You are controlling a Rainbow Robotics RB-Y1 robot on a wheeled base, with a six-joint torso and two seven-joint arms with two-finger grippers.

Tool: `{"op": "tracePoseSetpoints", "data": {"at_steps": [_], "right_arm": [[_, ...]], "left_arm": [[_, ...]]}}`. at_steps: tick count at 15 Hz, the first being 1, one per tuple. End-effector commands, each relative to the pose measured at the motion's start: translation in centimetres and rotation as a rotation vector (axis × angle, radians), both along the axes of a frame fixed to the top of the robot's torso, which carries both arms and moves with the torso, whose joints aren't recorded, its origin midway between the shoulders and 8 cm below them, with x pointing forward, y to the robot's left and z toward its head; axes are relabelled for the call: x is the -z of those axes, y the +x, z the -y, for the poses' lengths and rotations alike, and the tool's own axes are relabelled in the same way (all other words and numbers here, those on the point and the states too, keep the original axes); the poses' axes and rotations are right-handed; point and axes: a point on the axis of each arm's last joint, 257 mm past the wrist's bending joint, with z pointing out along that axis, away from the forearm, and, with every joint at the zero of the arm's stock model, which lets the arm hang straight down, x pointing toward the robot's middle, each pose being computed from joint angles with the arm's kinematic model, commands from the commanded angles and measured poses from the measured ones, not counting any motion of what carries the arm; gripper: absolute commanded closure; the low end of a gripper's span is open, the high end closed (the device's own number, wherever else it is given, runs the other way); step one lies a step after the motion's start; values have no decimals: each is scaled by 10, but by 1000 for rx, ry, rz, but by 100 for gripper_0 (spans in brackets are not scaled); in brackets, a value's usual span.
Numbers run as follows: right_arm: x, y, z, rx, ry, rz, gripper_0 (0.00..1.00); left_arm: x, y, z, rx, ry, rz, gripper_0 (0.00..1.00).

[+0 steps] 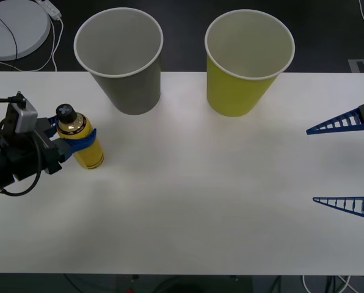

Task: Put the can into the green bin and the plastic bottle into the gray bin

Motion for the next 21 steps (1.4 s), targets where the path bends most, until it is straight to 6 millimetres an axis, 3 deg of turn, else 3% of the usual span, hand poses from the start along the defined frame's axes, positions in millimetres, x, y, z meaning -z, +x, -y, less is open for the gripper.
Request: {"op": "tracePoseSetpoints", "data": {"at_steps": [1, 10, 16, 21], "right_arm": [[0, 0, 0, 0, 0, 0, 0], [0, 0, 0, 0, 0, 0, 0], [0, 0, 0, 0, 0, 0, 0], [0, 0, 0, 0, 0, 0, 0]], "left_arm": [[-13, 1, -12, 0, 9, -6, 100], [-43, -4, -40, 19, 79, -70, 100], [-80, -11, -70, 9, 196, -116, 100], [-97, -7, -76, -4, 266, -146, 100]]}}
